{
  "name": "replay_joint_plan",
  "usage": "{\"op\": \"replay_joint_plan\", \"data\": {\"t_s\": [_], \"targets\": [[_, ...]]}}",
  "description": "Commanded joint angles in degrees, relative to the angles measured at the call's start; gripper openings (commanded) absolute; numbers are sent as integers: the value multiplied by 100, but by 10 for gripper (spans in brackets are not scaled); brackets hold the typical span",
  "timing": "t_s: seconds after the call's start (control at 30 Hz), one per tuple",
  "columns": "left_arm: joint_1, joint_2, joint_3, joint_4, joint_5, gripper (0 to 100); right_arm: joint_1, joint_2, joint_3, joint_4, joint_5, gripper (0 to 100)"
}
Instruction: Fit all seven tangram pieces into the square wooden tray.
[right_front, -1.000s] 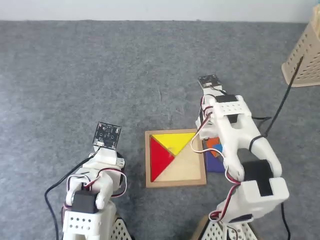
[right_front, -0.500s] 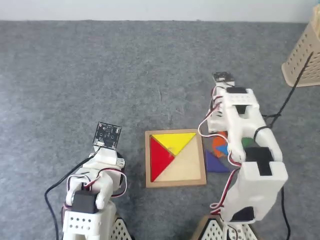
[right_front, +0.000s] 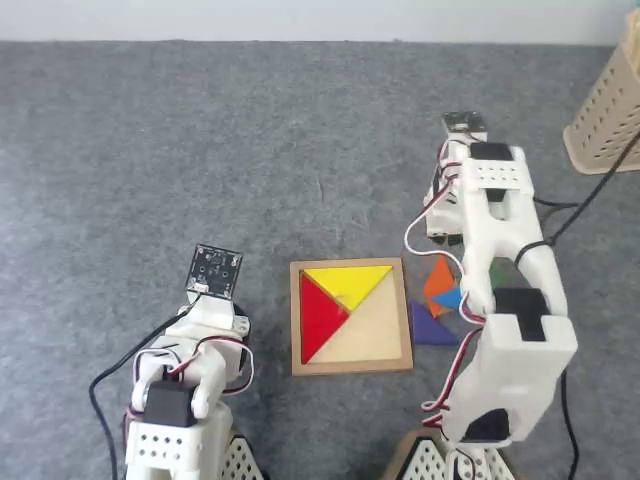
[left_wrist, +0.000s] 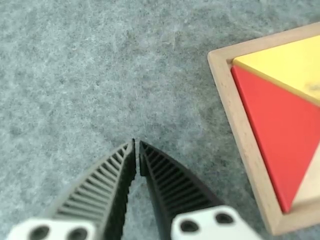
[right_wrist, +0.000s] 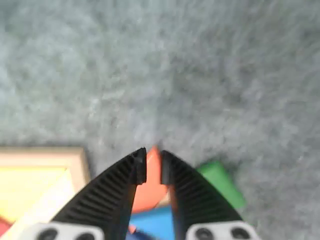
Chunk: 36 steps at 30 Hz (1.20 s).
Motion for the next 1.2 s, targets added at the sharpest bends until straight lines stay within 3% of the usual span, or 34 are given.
{"op": "replay_joint_plan", "data": {"t_s": [0.0, 0.2, 0.37, 0.7, 0.93, 1.17], "targets": [[-35, -123, -110, 35, 26, 12, -321, -1262, 422, -13, 79, 101], [-35, -123, -110, 35, 26, 12, -857, -2651, 2831, -1068, 62, 151], [-35, -123, -110, 35, 26, 12, -857, -2413, 3218, -1086, 35, 209], [-35, -123, -110, 35, 26, 12, -602, -1059, 2831, -1156, -88, 208], [-35, -123, -110, 35, 26, 12, -374, -655, 2233, -1165, -114, 89], [-35, -123, -110, 35, 26, 12, -163, -409, 1055, -980, 246, 76]]}}
